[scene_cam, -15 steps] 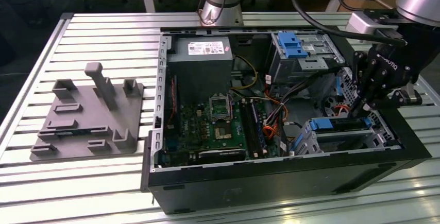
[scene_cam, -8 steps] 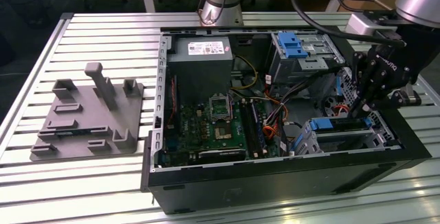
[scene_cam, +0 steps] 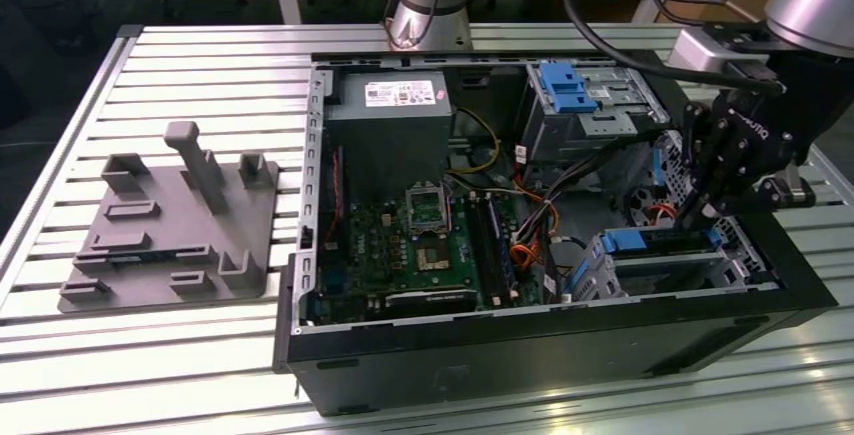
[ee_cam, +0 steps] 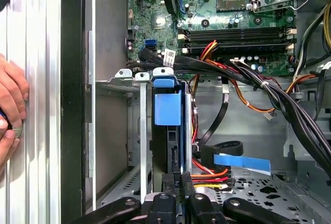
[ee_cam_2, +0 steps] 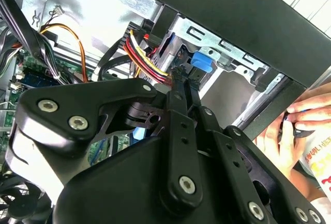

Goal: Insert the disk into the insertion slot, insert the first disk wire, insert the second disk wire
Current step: 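Insert the first disk wire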

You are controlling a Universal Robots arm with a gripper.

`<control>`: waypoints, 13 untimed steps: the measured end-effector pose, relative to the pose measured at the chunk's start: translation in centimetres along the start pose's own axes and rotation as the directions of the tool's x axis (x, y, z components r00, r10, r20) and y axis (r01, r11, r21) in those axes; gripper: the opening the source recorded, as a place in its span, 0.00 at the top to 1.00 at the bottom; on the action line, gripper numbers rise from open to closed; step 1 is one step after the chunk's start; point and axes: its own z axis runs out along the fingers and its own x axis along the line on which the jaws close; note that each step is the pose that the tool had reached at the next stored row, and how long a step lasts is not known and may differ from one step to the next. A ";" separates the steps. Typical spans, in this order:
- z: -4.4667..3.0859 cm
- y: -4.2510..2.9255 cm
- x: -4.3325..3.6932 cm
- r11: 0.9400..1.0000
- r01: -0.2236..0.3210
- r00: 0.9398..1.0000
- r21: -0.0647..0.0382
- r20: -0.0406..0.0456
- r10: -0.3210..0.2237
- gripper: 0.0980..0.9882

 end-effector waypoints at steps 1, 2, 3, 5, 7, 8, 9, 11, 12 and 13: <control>0.02 0.00 0.00 1.000 0.000 1.000 0.000 0.000 0.000 0.93; 0.04 0.00 0.00 1.000 0.000 1.000 0.000 0.000 0.000 0.93; 0.06 0.00 0.00 1.000 0.000 1.000 0.000 0.000 0.000 0.93; 0.12 0.00 -0.01 1.000 0.000 1.000 0.000 0.000 0.000 0.93; 0.19 -0.01 -0.01 1.000 0.000 1.000 0.000 0.000 0.000 0.93; 0.22 -0.01 -0.02 1.000 0.000 1.000 0.000 0.000 0.000 0.93; 0.26 -0.01 -0.02 1.000 0.000 1.000 0.000 0.000 0.000 0.93; 0.32 -0.01 -0.03 1.000 0.000 1.000 0.000 0.000 0.000 0.93; 0.36 -0.01 -0.03 1.000 0.000 1.000 0.000 0.000 0.000 0.93; 0.40 -0.01 -0.04 1.000 0.000 1.000 0.000 0.000 0.000 0.93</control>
